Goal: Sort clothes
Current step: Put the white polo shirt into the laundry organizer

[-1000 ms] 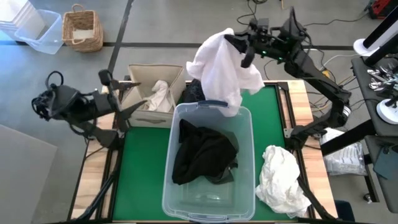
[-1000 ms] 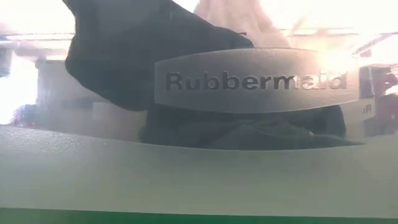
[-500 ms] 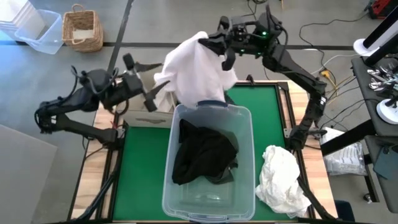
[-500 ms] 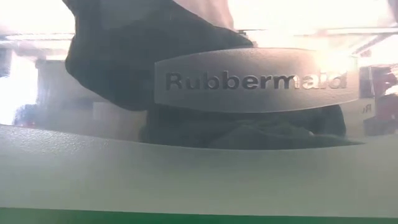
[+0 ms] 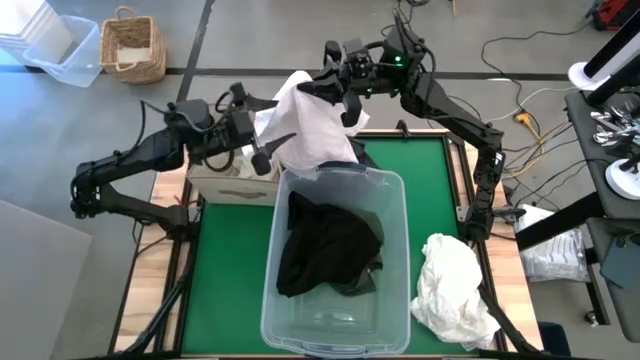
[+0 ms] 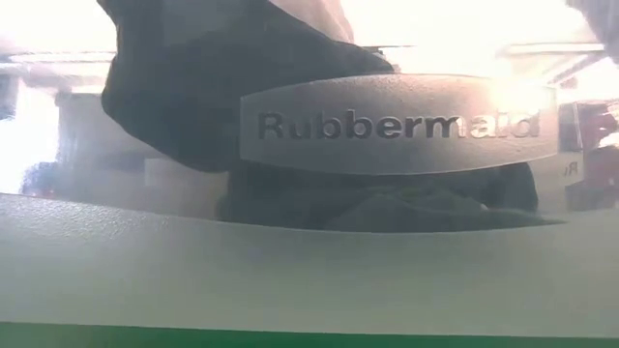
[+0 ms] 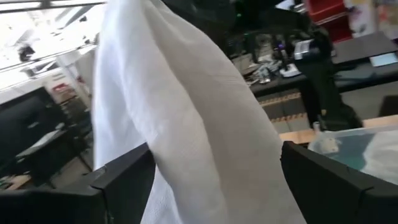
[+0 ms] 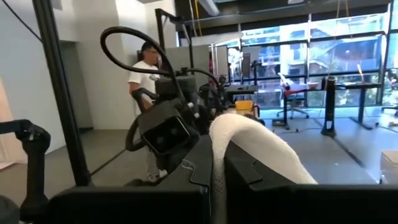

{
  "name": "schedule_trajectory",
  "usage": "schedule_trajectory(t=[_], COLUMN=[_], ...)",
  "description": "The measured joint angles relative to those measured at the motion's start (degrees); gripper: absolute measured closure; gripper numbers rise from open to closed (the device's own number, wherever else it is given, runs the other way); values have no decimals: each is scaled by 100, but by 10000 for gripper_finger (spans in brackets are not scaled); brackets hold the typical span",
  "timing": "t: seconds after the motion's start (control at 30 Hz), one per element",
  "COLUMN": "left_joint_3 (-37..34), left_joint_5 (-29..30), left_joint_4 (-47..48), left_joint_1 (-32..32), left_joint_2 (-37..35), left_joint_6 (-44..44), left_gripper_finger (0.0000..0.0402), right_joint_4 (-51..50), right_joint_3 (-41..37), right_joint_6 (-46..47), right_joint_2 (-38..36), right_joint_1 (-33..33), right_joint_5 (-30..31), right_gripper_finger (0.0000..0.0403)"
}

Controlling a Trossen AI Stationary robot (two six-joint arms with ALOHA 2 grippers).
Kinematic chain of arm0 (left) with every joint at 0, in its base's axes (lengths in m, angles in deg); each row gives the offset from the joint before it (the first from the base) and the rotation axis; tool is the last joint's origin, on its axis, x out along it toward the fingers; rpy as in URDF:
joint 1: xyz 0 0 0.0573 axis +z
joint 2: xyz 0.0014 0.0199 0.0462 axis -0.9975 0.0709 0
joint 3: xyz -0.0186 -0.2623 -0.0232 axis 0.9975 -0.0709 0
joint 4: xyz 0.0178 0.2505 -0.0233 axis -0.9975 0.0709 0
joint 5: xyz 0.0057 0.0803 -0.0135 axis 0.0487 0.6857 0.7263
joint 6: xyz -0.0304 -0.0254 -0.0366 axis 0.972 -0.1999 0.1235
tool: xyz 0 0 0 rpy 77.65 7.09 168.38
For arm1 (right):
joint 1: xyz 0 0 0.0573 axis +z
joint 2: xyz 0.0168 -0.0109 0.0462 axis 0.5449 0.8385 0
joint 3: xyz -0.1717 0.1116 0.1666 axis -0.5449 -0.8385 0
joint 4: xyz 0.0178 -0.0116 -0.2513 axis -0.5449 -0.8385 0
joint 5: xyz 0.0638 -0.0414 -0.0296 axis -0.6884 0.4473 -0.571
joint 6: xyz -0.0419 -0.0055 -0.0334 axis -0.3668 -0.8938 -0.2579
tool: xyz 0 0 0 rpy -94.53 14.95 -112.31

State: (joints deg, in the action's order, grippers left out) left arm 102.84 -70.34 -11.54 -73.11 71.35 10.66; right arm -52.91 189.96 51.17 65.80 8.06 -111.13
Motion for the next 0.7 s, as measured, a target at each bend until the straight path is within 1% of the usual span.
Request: schedule_trajectory(t=[0.07, 0.27, 0.47, 0.53, 0.6, 0.7], left_joint_3=[8, 176, 450, 523, 570, 574], left_joint_5=[-152, -189, -248, -305, -330, -331], left_joint_4=[-79, -312, -318, -321, -311, -275], left_joint_1=[24, 194, 341, 351, 356, 356], left_joint_2=[105, 467, 869, 965, 1030, 1044], left_joint_6=[0, 72, 63, 53, -15, -82], left_gripper_finger=[82, 82, 96, 111, 135, 194], right_joint_4=[2, -5, -114, -158, -196, -267], right_joint_3=[7, 4, 0, -2, -2, -2], right_joint_6=[-2, 2, 0, 1, -1, -4], right_joint_2=[16, 11, -15, -15, -15, -15], right_joint_1=[11, 25, 82, 91, 92, 92], right_joint_5=[-2, -2, -1, 0, 0, 31], right_gripper_finger=[394, 394, 394, 394, 393, 391])
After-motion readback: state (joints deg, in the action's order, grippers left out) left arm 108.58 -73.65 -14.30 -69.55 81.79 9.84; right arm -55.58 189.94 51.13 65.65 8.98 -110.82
